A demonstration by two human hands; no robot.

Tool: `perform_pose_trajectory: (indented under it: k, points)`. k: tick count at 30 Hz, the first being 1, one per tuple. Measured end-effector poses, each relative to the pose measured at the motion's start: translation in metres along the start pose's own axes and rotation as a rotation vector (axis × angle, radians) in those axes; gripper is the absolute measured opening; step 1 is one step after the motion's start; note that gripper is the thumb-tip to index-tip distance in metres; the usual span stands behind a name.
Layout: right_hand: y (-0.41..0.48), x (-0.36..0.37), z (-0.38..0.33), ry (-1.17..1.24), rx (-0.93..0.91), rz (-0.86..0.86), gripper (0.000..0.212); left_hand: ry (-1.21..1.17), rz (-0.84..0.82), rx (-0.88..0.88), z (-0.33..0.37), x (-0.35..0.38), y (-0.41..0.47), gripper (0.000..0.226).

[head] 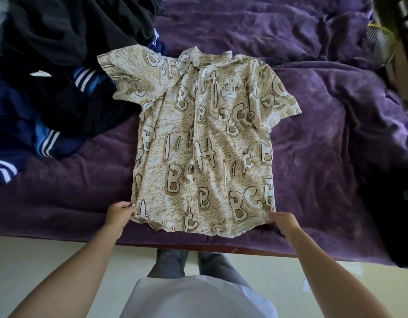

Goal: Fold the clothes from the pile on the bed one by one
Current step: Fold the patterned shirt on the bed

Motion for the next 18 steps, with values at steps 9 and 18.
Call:
perform_pose_trajectory:
  k: [9,18]
  points:
    - [-0.004,-0.043,-0.017,-0.314,0.052,0.172,0.021,0.319,0.085,0.047,0.006,-0.026,-0.004,0.021]
    - [0.012,-0.029,-0.148,-0.483,-0.113,0.136,0.034,0.821,-0.029,0.112,0.111,0.011,-0.006,0.054]
Point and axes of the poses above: each hand's wrist, its own y-axis towards the middle knuckle, its own x-axis out of the palm, z = x × y, the point moved 10 cm from there along y, towards the middle knuckle
